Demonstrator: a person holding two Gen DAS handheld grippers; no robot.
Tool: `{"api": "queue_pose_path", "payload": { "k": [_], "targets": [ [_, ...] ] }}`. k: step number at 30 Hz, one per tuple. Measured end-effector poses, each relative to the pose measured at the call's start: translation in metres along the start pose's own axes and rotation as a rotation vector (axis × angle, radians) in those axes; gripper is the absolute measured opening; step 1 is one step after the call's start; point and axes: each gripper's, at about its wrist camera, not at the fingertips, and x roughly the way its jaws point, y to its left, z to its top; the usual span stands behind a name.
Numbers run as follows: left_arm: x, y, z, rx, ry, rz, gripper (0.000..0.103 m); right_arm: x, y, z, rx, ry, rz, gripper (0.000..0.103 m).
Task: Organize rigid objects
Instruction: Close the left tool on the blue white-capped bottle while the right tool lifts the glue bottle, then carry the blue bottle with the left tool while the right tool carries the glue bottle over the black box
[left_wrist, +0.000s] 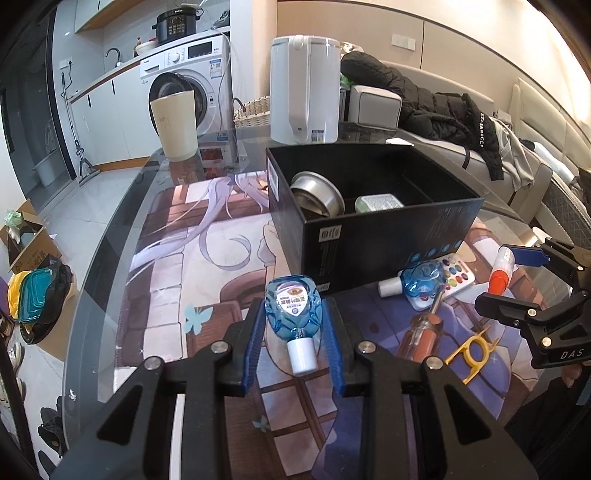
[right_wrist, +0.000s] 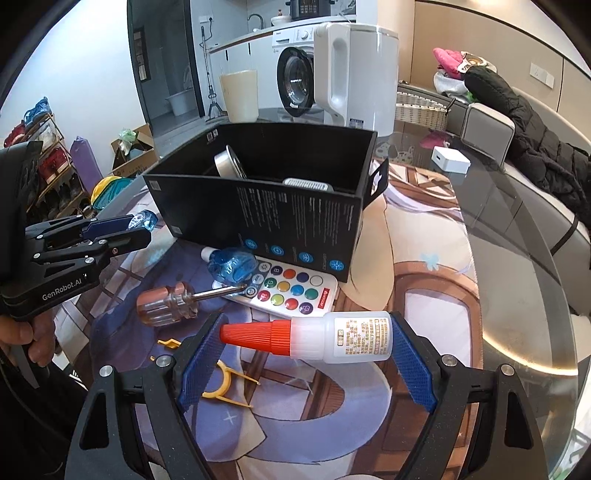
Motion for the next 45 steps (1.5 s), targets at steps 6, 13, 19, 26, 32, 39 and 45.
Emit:
{"api": "queue_pose_path", "payload": {
  "k": [6,13,19,26,32,39,45],
  "targets": [
    [-0.010,-0.002,0.003,-0.005,-0.033,-0.012,0.029,-0.008,-0.002,0.000,0.006,-0.025,0.010,0.087],
    [-0.022,-0.006,0.012,-0.011,-0.083,-0.029,0.029,-0.023,-0.005,0.003,0.005,-0.099,0.010,0.087],
    [-0.027,-0.010,0.020,-0.014,-0.114,-0.041,0.029,-0.033,-0.004,0.007,-0.008,-0.151,0.017,0.087],
    [-0.029,-0.012,0.031,-0.013,-0.141,-0.047,0.029,-0.042,-0.002,0.019,-0.031,-0.194,0.016,0.087],
    [-0.028,-0.011,0.044,-0.022,-0.164,-0.054,0.029,-0.046,-0.002,0.031,-0.053,-0.216,0.004,0.087],
    [-0.022,-0.015,0.060,-0.003,-0.183,-0.060,0.029,-0.045,-0.004,0.048,-0.070,-0.242,-0.003,0.087],
    [-0.017,-0.018,0.069,0.022,-0.197,-0.060,0.029,-0.039,-0.007,0.064,-0.089,-0.258,-0.008,0.087]
  ]
}}
